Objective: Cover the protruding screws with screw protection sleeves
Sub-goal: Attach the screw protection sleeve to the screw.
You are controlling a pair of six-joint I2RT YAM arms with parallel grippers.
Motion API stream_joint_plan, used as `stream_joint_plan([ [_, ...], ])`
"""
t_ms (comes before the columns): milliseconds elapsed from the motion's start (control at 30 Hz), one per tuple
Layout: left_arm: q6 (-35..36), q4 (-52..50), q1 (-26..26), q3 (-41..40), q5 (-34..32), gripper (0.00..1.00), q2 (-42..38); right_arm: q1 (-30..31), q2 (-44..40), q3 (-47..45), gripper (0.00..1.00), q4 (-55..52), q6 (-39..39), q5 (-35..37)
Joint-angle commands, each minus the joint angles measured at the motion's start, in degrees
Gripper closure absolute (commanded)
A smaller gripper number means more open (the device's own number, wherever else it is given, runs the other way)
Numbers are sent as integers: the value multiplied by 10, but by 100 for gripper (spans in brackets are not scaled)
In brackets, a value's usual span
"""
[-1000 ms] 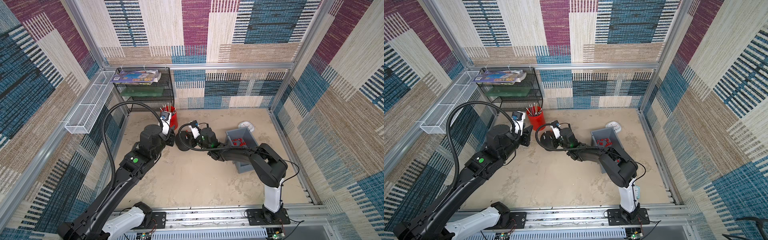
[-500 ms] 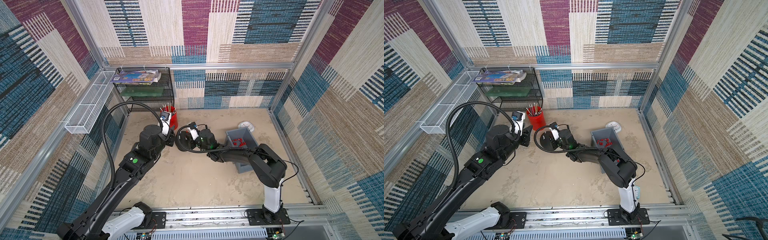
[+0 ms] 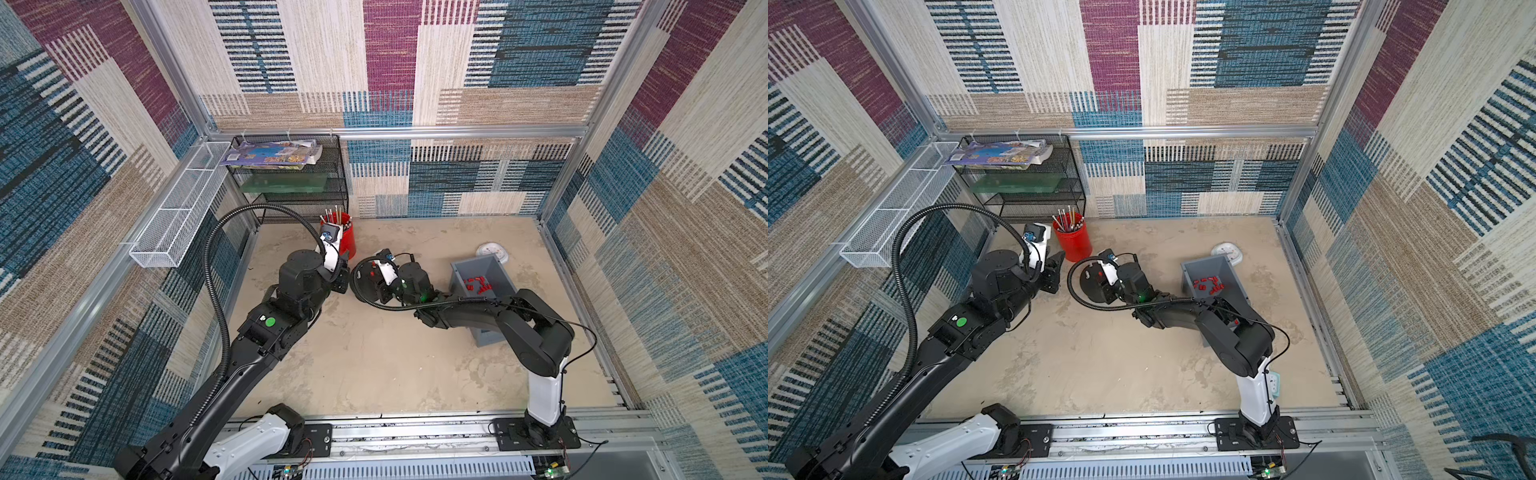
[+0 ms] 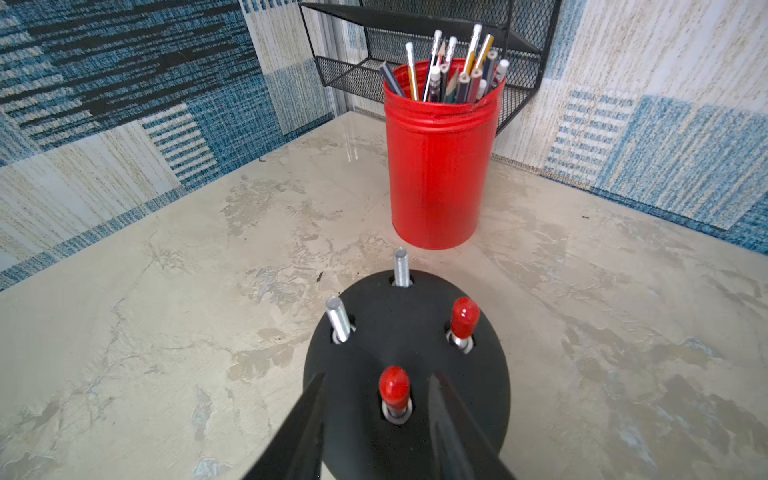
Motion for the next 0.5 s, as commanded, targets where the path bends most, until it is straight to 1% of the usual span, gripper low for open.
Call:
stream_joint_plan([
  [0, 6, 28, 0, 0, 2, 63, -1, 1, -19, -3, 57, 17, -2, -7],
  [167, 11, 30, 0, -1, -3, 63, -4, 2, -59, -5, 56, 1, 13, -24],
  [300, 19, 34, 0, -5, -1, 63, -4, -5, -126, -6, 56, -54, 40, -5],
  [400, 27, 39, -1, -9, 32, 61, 0, -24, -186, 5, 56, -157, 74, 31],
  [467, 33, 46, -2, -12, 67, 59, 2, -47, -228, 12, 57, -245, 114, 60],
])
